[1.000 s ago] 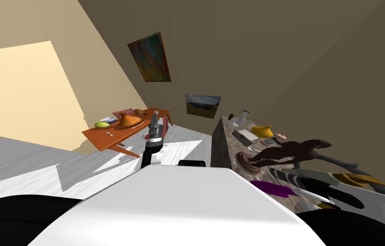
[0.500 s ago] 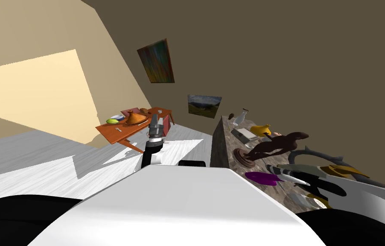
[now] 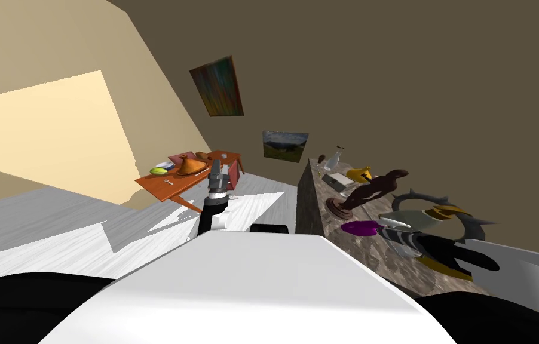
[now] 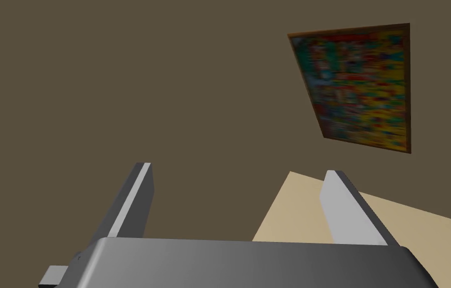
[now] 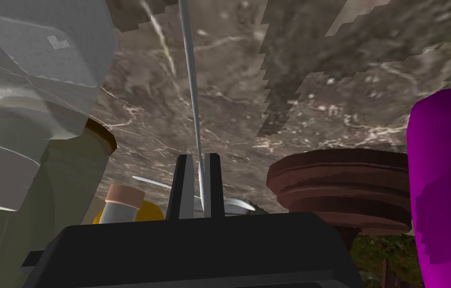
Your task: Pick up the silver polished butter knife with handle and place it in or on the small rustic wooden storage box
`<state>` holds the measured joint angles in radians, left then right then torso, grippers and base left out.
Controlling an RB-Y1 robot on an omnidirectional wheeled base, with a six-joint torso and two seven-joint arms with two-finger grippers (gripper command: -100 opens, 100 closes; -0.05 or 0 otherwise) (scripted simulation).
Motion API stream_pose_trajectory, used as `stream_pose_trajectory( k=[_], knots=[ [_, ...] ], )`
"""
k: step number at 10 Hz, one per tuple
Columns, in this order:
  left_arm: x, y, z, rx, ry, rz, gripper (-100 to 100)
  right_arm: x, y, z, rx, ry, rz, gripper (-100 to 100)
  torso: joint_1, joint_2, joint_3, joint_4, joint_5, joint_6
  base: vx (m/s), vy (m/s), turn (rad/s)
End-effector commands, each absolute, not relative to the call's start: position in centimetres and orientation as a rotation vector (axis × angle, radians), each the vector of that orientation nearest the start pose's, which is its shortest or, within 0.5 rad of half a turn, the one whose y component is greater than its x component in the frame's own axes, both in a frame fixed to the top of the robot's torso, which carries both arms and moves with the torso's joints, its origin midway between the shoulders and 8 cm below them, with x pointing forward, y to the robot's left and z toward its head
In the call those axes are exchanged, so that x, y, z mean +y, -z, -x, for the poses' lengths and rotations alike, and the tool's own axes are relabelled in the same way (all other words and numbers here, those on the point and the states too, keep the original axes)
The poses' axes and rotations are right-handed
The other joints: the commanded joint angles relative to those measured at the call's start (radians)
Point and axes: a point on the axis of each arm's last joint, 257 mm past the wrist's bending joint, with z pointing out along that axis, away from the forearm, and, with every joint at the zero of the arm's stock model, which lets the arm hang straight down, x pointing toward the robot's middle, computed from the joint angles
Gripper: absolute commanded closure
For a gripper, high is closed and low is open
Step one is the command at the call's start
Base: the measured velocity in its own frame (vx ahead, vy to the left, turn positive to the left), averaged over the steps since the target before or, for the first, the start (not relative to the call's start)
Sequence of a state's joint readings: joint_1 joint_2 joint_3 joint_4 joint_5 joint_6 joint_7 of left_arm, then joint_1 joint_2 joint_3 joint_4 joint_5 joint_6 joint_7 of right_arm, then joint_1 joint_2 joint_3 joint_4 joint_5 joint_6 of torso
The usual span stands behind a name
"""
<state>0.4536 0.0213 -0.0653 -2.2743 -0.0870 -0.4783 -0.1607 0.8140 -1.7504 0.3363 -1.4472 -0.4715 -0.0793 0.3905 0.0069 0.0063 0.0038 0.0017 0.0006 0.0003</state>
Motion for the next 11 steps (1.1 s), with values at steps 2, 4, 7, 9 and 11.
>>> stream_pose_trajectory(
  k=[2,4,7,9,11],
  knots=[
    [24.0,-3.2,-35.6,0.705,1.182,0.517,0,-71.9,27.3,-21.6,2.584,0.442,-0.058,100,-0.001,-0.002,-0.001,0.000,0.001,0.000,-0.075,0.105,-0.056],
    [24.0,-3.2,-35.6,0.705,1.182,0.517,0,-72.6,26.1,-22.5,2.570,0.463,-0.012,100,-0.001,0.000,0.000,0.000,0.001,-0.001,-0.081,0.073,-0.038],
    [24.0,-3.1,-35.6,0.705,1.182,0.517,0,-74.9,22.2,-24.9,2.529,0.531,0.107,100,-0.006,-0.003,-0.002,-0.001,0.000,-0.001,-0.055,0.038,-0.053],
    [24.0,-3.1,-35.6,0.705,1.182,0.517,0,-75.7,20.8,-25.6,2.516,0.555,0.139,100,-0.004,-0.002,-0.001,0.000,0.000,-0.001,-0.058,0.044,-0.036],
    [24.0,-3.1,-35.6,0.705,1.182,0.517,0,-75.7,20.8,-25.6,2.516,0.555,0.139,100,-0.007,-0.005,-0.003,-0.001,-0.002,-0.002,-0.001,0.003,0.000]
  ],
)
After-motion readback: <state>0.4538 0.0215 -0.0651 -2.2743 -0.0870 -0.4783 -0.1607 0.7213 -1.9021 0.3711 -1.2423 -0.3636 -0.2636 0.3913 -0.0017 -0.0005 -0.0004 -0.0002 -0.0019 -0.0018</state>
